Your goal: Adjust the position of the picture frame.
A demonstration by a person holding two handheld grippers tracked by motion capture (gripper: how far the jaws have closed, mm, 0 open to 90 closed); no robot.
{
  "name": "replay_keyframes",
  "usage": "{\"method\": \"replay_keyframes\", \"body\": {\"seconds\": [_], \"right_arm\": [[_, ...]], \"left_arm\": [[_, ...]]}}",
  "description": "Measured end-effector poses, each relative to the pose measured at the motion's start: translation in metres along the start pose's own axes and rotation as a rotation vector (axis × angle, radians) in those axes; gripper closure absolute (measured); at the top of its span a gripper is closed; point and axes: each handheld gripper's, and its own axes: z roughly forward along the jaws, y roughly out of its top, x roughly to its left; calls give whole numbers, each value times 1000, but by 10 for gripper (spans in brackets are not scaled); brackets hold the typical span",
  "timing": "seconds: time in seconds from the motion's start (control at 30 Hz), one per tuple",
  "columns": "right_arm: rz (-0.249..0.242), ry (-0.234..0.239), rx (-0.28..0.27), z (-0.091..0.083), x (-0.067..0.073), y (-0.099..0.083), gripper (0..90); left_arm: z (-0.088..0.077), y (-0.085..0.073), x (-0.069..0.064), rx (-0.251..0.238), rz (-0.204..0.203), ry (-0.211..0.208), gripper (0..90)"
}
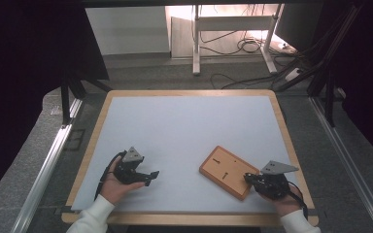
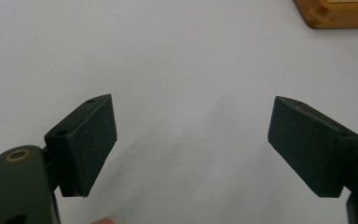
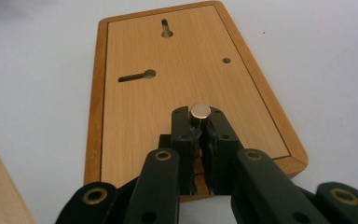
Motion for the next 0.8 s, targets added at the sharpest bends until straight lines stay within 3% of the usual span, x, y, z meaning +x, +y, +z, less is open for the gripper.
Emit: {"method": "replay_keyframes", "body": {"seconds": [0.23, 0.6, 0.8], "right_arm": [[-21, 33, -18, 4, -3, 3, 846], [-44, 98, -71, 24, 2, 29, 849], [-66, 129, -45, 38, 8, 37, 849]], "left_arm": [[0, 0, 1, -1, -3, -3, 152], [1, 0, 0, 2, 0, -7, 153], [1, 0, 1, 3, -2, -11, 153]]}}
